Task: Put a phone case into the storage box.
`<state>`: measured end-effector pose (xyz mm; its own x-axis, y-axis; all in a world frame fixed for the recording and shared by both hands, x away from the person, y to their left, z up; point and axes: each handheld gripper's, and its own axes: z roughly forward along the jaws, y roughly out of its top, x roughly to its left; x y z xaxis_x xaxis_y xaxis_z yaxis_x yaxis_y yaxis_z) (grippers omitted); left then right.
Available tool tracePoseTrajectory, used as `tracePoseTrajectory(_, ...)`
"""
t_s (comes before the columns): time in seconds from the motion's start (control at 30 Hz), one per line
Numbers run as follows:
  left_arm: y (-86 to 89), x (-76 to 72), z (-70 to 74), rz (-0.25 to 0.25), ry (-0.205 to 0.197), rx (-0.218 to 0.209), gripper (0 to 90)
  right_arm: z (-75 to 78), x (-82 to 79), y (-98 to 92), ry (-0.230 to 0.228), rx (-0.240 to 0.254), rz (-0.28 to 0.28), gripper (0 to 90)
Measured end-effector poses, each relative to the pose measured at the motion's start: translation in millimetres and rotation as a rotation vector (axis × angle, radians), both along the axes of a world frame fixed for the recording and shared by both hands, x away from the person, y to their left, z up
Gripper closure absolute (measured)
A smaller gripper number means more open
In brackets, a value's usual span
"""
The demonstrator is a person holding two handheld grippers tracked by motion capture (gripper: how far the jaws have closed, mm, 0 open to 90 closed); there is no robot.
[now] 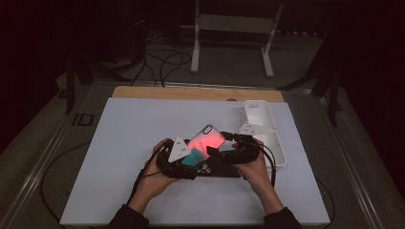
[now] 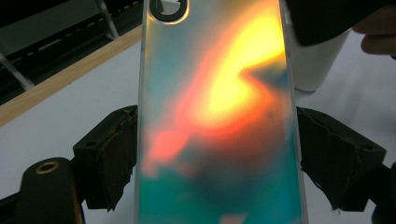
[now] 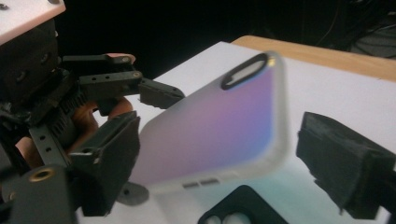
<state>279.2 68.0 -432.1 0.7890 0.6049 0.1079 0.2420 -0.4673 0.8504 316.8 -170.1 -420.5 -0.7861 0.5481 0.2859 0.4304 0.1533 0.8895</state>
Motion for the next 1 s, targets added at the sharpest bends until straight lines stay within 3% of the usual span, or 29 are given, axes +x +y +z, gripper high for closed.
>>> tracePoseTrajectory(0.17, -2.5, -2.3, 1.6, -0.003, -0.015, -0.012, 16.9, -2.0, 0.0, 6.8, 0.038, -0.011, 0.015, 34.9)
tracePoseTrajectory(0.2, -3.0, -2.7, 1.8, -0.004, -0.017, -0.011, 16.9, -2.0, 0.0, 6.8, 0.038, -0.011, 0.015, 34.9)
tracePoseTrajectory(0.27, -3.6, -3.0, 1.5, -0.003, -0.018, -0.011, 16.9, -2.3, -0.9, 9.9, 0.057, -0.020, 0.015, 48.3)
tracePoseTrajectory(0.33, -3.9, -2.6, 0.9, -0.001, -0.017, -0.017, 16.9, -2.7, -0.7, 10.4, 0.061, -0.022, 0.019, 51.3)
tracePoseTrajectory(0.4, -4.6, -2.2, -0.1, 0.001, -0.013, -0.013, 16.9, -3.1, -0.9, 12.7, 0.082, -0.005, 0.034, 60.7)
tracePoseTrajectory(0.5, -5.6, -2.4, -0.8, 0.001, -0.011, -0.008, 16.9, -3.2, -0.8, 14.8, 0.091, -0.002, 0.042, 66.4)
tracePoseTrajectory(0.53, -6.9, -2.9, -1.5, -0.002, -0.012, -0.005, 17.0, -3.1, -1.1, 17.2, 0.097, 0.003, 0.047, 72.9)
tracePoseTrajectory(0.97, -10.2, -2.6, -3.0, 0.038, -0.031, 0.040, 16.7, -2.2, -2.9, 25.0, 0.112, 0.023, 0.052, 84.0)
tracePoseTrajectory(1.0, -8.5, -2.0, -3.1, 0.039, -0.023, 0.029, 21.0, -1.9, -3.5, 26.0, 0.102, 0.017, 0.052, 86.7)
